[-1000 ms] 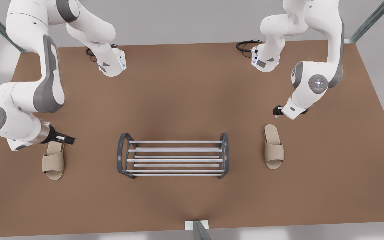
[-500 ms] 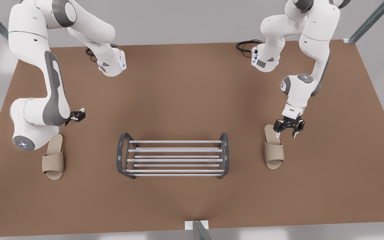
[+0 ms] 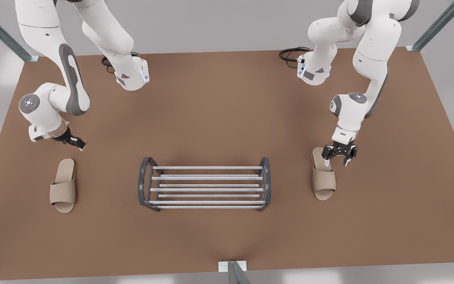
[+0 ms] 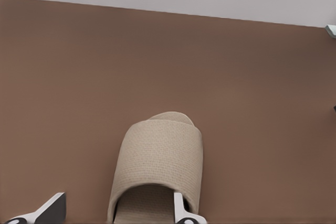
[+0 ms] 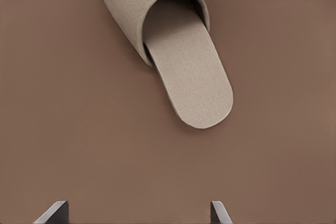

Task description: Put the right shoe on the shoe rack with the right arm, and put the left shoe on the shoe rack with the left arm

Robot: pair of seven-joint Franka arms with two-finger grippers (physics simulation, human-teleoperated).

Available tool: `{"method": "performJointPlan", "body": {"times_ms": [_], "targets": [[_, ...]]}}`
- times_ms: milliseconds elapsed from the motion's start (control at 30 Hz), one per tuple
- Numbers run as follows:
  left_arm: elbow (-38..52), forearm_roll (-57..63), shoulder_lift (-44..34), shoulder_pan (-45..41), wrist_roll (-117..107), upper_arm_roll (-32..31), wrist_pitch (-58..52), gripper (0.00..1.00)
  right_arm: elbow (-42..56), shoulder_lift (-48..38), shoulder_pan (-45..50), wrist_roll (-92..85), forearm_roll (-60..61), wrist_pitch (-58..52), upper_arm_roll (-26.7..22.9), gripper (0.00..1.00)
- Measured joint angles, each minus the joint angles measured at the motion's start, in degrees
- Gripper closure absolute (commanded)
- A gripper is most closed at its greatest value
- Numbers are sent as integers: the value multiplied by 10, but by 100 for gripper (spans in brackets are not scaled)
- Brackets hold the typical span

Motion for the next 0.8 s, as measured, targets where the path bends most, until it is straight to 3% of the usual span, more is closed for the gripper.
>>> {"method": "performJointPlan", "body": {"times_ms": [167,267,367,567,800], "targets": [[25,11,28,0,0,21,3,0,6,17,-70,-3,-1,245,3,0],[35,21,41,-1,0,30,3,0,22,71,14,-5,-1,319,3,0],[34,27,44,-2,0,30,4,0,66,126,107,-8,-2,363,3,0],[32,40,59,2,0,30,5,0,74,142,66,-25,-11,407,3,0],[49,50,83,1,1,29,5,0,80,169,-44,-41,-124,425,4,0]]}}
